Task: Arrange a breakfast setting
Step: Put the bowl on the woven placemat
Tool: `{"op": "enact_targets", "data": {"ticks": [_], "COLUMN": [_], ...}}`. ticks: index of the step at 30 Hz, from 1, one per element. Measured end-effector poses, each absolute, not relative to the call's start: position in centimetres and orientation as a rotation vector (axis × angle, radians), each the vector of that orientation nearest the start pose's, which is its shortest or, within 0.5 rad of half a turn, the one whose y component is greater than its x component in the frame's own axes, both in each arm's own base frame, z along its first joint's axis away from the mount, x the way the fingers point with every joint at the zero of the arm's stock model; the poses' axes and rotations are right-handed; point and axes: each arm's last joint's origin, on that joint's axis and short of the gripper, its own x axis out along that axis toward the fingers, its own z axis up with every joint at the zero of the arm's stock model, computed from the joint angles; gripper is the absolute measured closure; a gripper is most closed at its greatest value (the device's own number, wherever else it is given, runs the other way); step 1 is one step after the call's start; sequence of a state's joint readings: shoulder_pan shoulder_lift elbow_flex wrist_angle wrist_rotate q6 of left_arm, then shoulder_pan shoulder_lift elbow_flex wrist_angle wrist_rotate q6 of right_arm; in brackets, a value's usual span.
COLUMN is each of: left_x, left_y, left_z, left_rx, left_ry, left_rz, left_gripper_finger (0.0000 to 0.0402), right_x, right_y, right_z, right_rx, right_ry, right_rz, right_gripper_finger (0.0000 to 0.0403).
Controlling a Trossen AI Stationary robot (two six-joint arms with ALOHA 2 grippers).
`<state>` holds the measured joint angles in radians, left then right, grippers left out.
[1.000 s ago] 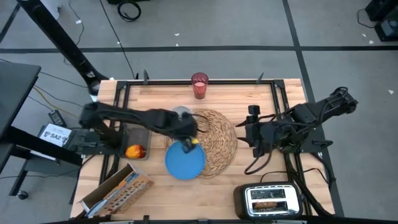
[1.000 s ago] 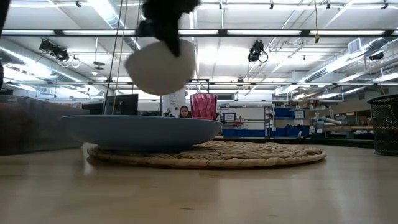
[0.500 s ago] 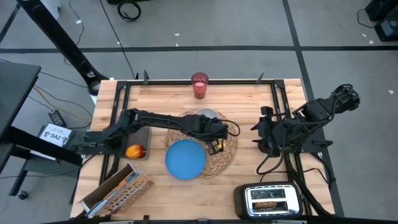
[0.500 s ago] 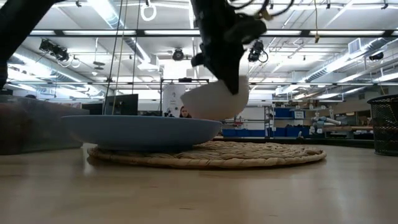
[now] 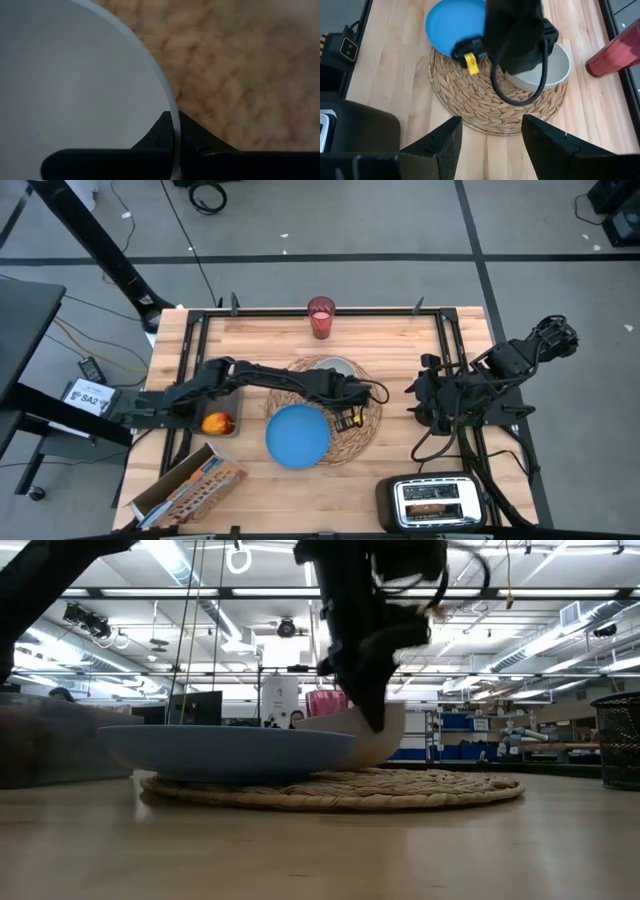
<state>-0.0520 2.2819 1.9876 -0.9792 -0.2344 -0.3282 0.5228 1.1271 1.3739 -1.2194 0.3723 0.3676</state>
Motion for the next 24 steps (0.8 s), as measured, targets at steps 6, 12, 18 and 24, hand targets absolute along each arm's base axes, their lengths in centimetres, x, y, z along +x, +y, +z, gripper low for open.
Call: {"op": "enact_targets", "data": {"ticks": [6,12,18,24], "left_x": [47.6,47.5,47.4,47.4], "left_y": [-1.6,-1.9,-2.2,-2.3], "left_z": [19.5,19.6,20.5,21.0], "left_rx": [-0.117,-0.124,-0.155,-0.174], "left_ry": [1.203,1.214,1.233,1.248], "left_rz": [0.338,0.327,0.283,0.248], "left_gripper_finger": [0.0387,0.0386,0.0379,0.0323], "right_x": [16.4,16.4,16.4,16.4], "right_y": [8.2,8.2,8.2,8.2], "right_z": [38.2,38.2,38.2,38.2], "right_rx": [-0.07,-0.07,-0.07,-0.072], "right_ry": [0.88,0.88,0.88,0.879], "right_rz": [-0.027,-0.027,-0.027,-0.028], "right_gripper_finger": [0.0192,0.0192,0.0192,0.0192]}}
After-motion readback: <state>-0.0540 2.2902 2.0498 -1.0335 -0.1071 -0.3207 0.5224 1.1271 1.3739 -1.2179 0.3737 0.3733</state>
